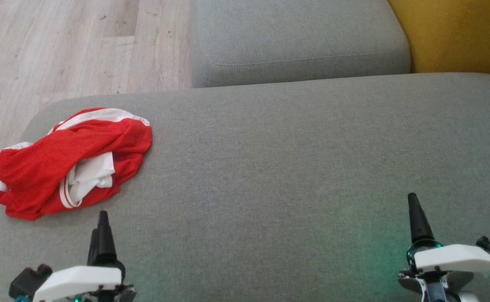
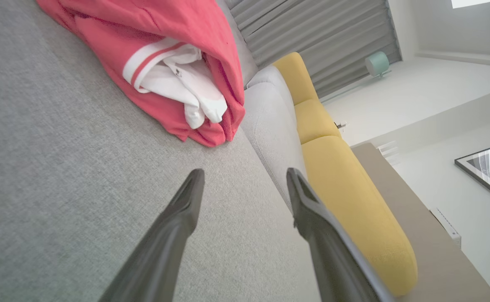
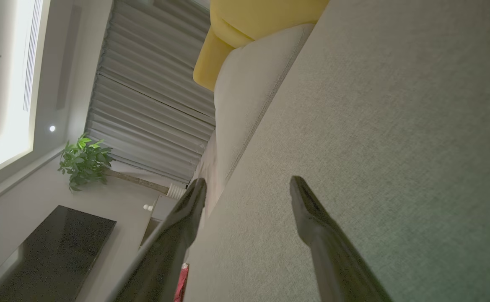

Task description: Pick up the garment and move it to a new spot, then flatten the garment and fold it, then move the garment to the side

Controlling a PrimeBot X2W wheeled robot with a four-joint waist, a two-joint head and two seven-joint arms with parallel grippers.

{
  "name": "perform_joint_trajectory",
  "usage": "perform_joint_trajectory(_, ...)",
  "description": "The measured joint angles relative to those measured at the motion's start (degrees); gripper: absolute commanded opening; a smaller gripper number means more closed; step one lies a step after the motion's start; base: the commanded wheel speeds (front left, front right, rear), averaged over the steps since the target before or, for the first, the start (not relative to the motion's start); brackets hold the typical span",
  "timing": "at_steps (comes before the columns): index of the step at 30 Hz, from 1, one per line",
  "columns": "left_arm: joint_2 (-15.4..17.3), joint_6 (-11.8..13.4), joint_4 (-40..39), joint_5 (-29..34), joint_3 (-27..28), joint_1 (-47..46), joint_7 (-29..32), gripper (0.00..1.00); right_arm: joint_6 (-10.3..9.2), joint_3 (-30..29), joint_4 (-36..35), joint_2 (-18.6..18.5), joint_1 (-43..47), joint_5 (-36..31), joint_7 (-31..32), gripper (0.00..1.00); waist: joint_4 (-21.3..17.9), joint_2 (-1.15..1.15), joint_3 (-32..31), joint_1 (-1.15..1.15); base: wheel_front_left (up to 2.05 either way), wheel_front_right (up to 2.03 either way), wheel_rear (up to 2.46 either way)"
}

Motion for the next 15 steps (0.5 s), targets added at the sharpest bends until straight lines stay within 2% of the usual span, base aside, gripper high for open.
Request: perform_joint_trajectory(15,0.01,1.07,-1.65,9.92,-2.22,1.31,-2.27,1.0,0.0,1.64,-0.11,-0.21,1.87,-11.94,-2.09,1.0,0.03,0.0,-1.21,0.0,0.0,0.0,0.0)
